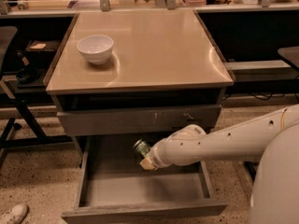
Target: Pick green can from middle drawer and place on counter
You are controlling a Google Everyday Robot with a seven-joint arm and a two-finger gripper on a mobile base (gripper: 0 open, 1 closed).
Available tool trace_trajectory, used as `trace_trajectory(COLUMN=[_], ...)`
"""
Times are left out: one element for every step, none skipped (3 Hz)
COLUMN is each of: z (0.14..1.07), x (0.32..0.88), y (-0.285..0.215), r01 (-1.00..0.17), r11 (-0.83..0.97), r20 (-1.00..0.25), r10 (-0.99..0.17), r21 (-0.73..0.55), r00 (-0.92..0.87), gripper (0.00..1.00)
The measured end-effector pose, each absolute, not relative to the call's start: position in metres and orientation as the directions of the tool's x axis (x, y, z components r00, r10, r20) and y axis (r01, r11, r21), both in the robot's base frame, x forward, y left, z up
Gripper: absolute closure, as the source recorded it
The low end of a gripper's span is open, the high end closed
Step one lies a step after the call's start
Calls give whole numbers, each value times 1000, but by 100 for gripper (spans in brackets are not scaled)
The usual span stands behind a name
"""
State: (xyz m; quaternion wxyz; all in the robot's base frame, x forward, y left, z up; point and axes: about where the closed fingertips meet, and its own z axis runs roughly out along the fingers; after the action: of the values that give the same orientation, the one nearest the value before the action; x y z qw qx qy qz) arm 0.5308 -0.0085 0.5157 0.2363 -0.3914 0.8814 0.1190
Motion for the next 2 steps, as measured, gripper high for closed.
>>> trace_trajectory(z=[520,557], x=[533,538], y=[-9,-15], r01=[-743,-732], r11=[669,681], r20=[-502,-489], r10=[-634,-640], r21=[24,-5], r00=[-588,-593], gripper=[100,100])
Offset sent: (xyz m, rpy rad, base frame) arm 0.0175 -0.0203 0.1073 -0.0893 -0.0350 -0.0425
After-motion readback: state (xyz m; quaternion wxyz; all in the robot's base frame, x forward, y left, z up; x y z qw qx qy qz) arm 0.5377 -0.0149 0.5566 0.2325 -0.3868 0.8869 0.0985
